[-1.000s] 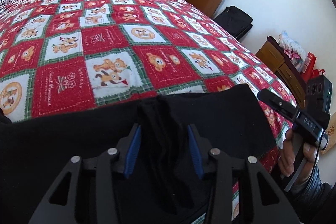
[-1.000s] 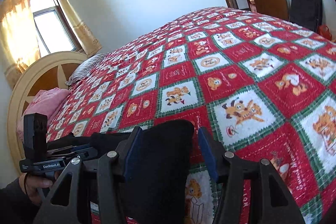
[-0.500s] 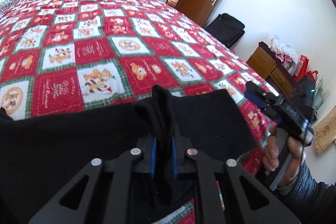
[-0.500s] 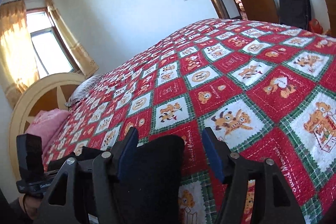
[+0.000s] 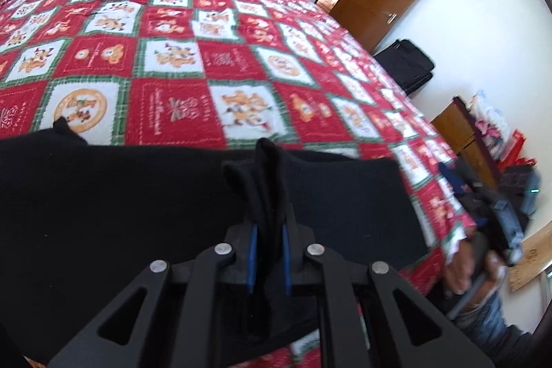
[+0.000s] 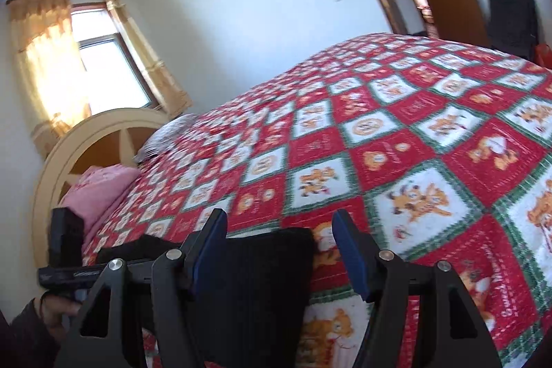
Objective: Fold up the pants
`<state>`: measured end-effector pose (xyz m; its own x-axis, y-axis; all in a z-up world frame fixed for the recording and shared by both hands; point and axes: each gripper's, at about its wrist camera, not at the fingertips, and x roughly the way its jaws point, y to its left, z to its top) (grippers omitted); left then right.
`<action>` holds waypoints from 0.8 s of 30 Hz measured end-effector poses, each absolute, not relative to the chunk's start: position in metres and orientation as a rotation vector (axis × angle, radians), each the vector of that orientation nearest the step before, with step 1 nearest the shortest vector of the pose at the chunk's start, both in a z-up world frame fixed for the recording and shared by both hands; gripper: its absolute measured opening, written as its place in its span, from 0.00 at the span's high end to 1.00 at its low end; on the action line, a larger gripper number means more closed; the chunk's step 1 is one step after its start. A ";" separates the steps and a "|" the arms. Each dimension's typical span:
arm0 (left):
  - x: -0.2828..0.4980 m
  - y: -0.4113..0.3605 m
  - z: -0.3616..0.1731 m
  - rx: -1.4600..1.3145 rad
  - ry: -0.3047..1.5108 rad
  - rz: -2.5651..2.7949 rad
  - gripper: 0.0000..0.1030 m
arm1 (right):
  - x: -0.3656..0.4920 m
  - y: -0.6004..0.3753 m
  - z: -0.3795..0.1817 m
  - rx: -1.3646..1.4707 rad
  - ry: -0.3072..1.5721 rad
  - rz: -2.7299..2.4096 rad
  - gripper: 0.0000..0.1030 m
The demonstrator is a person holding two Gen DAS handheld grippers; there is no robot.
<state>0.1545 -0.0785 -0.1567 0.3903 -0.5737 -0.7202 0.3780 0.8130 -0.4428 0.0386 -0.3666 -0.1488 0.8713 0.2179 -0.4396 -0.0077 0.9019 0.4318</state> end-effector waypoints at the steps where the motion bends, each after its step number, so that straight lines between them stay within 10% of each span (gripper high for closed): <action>1: 0.155 -0.077 -0.160 -0.227 1.004 -0.607 0.88 | 0.038 -0.360 -0.147 0.414 0.499 0.158 0.37; 12: 0.155 -0.068 -0.172 -0.235 0.985 -0.597 0.78 | 0.070 -0.304 -0.192 0.261 0.822 0.279 0.37; 24: 0.129 0.004 -0.135 -0.168 0.826 -0.441 0.42 | 0.052 -0.235 -0.195 0.013 0.866 0.437 0.37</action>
